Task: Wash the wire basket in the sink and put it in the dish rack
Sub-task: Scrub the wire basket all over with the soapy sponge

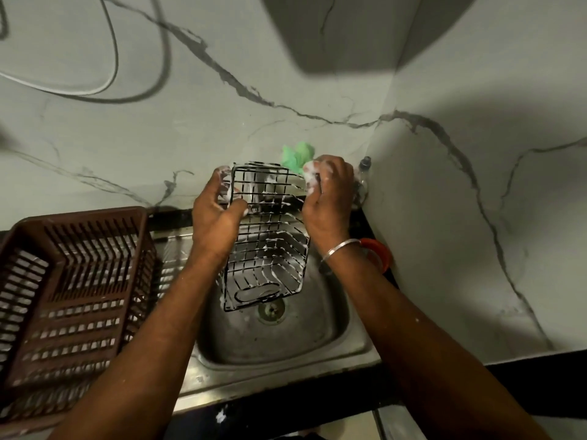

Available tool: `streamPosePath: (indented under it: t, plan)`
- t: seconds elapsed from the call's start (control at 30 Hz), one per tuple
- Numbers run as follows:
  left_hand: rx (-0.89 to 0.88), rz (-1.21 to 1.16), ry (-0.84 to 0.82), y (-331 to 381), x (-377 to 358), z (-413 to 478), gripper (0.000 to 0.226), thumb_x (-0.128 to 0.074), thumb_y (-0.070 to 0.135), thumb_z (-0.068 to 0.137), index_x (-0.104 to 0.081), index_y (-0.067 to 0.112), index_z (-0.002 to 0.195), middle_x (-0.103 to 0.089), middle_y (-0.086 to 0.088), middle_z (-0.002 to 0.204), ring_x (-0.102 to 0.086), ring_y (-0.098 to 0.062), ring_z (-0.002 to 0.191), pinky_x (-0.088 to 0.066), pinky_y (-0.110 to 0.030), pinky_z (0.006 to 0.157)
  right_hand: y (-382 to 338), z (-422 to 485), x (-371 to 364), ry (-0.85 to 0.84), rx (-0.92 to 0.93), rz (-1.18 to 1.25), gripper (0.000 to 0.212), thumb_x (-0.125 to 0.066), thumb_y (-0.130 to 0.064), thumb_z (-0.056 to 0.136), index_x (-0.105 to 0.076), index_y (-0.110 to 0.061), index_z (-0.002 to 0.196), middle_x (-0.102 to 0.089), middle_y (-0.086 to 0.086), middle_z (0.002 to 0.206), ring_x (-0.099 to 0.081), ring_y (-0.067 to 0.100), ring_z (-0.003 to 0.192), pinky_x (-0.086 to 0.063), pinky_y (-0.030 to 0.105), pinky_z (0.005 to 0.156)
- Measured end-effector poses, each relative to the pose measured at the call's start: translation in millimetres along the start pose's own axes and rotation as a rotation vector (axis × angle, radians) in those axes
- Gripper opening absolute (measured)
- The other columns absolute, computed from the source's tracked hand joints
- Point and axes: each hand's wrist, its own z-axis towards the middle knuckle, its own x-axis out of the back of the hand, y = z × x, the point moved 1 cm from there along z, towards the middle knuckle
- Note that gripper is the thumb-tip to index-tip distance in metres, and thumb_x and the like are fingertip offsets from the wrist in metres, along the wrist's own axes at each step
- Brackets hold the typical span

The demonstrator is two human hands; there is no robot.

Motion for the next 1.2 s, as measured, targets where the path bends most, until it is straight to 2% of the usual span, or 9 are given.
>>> streamPosePath:
  t: [0.13,0.37,0.43,0.57,0.67,0.8,0.93,1.03,1.2]
  plan:
    - [-0.025,0.039,-0.022,0.2,-3.7,-0.9,0.07,-0.068,0.006,0.092,-0.049,0.02,0.157,-0.062,0.024,0.121,-0.058,0.021,0.104,-0.053,-0.013,0.095,-28.8,-13.9,-5.4,-0.113,0.184,-0.006,0.035,-0.05,0.009,0.073,-0.066,0.001,0.103,-0.062,0.015,0.114,-0.051,0.027,0.106,-0.05,0.042,0.086]
    - [-0.076,0.112,-0.043,4.0,-10.6,-6.0,0.056,-0.067,0.014,0.084,-0.062,0.028,0.138,-0.072,0.009,0.118,-0.068,-0.01,0.103,-0.061,-0.042,0.094,-36.9,-19.3,-4.9,-0.055,0.184,0.05,0.029,-0.061,0.007,0.077,-0.067,0.001,0.104,-0.063,0.016,0.113,-0.049,0.027,0.107,-0.052,0.042,0.086]
    - [-0.071,0.121,-0.008,-1.3,1.5,-3.5,0.055,-0.067,0.015,0.083,-0.063,0.023,0.138,-0.072,0.01,0.117,-0.067,-0.003,0.1,-0.06,-0.041,0.093,-60.0,-21.8,-17.8,-0.094,0.277,0.076,0.026,-0.063,0.003,0.078,-0.069,0.001,0.103,-0.064,0.017,0.112,-0.049,0.026,0.106,-0.05,0.038,0.087]
    - [-0.077,0.137,-0.024,-1.3,-1.1,-5.2,0.068,-0.069,0.006,0.089,-0.052,0.029,0.151,-0.058,0.029,0.118,-0.058,0.011,0.102,-0.049,-0.014,0.085,-46.2,-23.1,-12.4,-0.055,0.214,0.064,0.028,-0.059,0.008,0.076,-0.067,0.002,0.102,-0.063,0.017,0.111,-0.049,0.026,0.105,-0.053,0.044,0.085]
    - [-0.091,0.154,-0.035,0.2,-6.0,-5.1,0.05,-0.07,0.02,0.085,-0.062,0.025,0.134,-0.066,0.017,0.108,-0.062,-0.001,0.098,-0.055,-0.03,0.086,-55.2,-26.3,-12.7,-0.061,0.24,0.087,0.027,-0.061,0.007,0.076,-0.068,0.003,0.102,-0.064,0.017,0.11,-0.05,0.027,0.104,-0.052,0.041,0.086]
    - [-0.077,0.123,-0.032,-3.0,-5.0,-5.1,0.05,-0.068,0.03,0.078,-0.066,0.021,0.127,-0.073,0.009,0.109,-0.068,-0.006,0.098,-0.056,-0.031,0.082,-59.4,-27.4,-9.2,-0.077,0.325,0.117,0.026,-0.06,0.006,0.078,-0.07,0.004,0.103,-0.065,0.018,0.109,-0.052,0.028,0.103,-0.048,0.037,0.086]
    - [-0.093,0.049,-0.054,-5.4,-3.3,-0.1,0.028,-0.068,0.025,0.076,-0.068,0.027,0.104,-0.075,0.01,0.091,-0.07,-0.004,0.083,-0.057,-0.032,0.074,-58.6,-45.2,-12.0,-0.138,0.32,0.179,0.027,-0.056,0.01,0.081,-0.068,0.006,0.104,-0.063,0.019,0.109,-0.057,0.031,0.104,-0.05,0.039,0.093]
    - [-0.153,0.046,-0.118,-9.2,-4.6,3.4,0.034,-0.073,0.012,0.08,-0.067,0.021,0.113,-0.076,0.002,0.101,-0.074,-0.016,0.096,-0.062,-0.049,0.088,-61.1,-49.1,-13.0,-0.134,0.163,0.296,0.028,-0.055,0.017,0.081,-0.067,0.007,0.104,-0.063,0.015,0.107,-0.061,0.025,0.103,-0.054,0.033,0.092]
    - [-0.216,0.064,-0.302,-14.6,-6.4,7.8,0.08,-0.085,0.029,0.08,-0.046,0.028,0.15,-0.065,0.008,0.14,-0.058,-0.011,0.135,-0.044,-0.046,0.119,-62.5,-47.7,-6.0,-0.098,0.038,0.313,0.022,-0.058,0.012,0.089,-0.067,0.003,0.106,-0.063,0.011,0.108,-0.061,0.017,0.098,-0.047,0.011,0.084]
